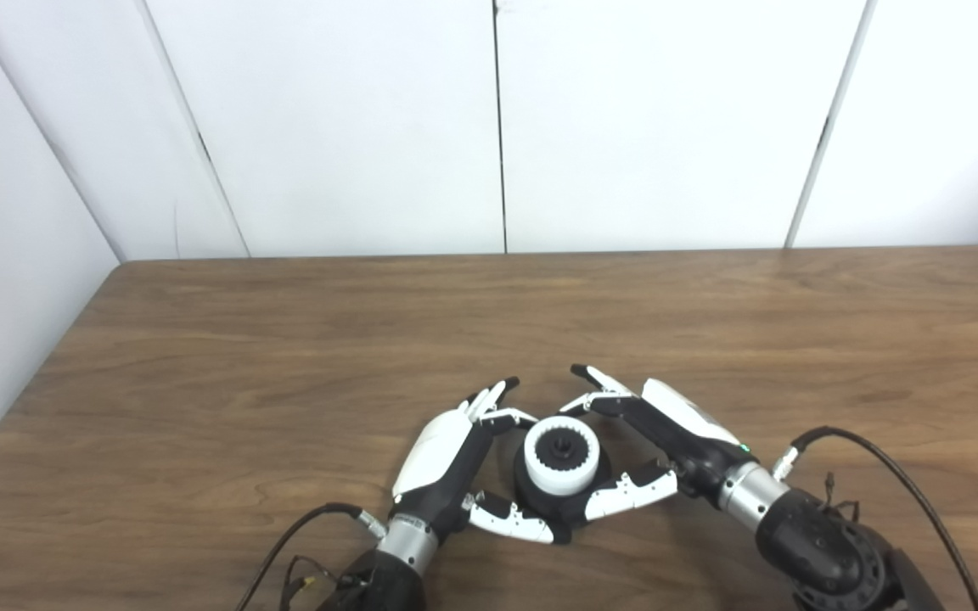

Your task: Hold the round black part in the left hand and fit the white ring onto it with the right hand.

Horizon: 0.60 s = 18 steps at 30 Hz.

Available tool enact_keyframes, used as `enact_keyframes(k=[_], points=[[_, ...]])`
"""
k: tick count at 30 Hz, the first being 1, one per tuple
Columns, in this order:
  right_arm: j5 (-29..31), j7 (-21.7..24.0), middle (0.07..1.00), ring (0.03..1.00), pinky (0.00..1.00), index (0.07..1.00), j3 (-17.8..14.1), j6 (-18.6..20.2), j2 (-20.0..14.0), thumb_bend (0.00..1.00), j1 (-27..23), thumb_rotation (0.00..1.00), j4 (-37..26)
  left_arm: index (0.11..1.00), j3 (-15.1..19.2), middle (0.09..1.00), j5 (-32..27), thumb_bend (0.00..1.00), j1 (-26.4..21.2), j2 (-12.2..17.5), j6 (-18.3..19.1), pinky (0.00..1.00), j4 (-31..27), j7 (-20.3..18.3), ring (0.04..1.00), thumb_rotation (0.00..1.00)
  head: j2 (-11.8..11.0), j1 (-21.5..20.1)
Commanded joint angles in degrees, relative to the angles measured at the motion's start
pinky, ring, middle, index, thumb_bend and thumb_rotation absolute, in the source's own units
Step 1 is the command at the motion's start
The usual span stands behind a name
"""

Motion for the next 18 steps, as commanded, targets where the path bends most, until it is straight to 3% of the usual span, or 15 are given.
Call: enact_keyframes(k=[1,18], points=[[-0.2,1.4,1.0,1.0,0.94,1.0,0.2,1.0,-1.0,1.0,-1.4,0.5,-0.2,0.605,-0.5,1.0,0.6,0.95,-0.3,0.0,-0.7,1.0,-0.8,0.0,1.0,0.24,-0.1,0.0],[2.6,0.9,1.0,1.0,0.9,1.0,-1.7,0.5,-2.1,1.0,-0.7,0.48,0.3,0.606,-0.4,1.0,-0.2,0.95,-0.2,0.2,0.0,1.0,-1.7,-0.7,1.0,0.23,0.3,-0.3]])
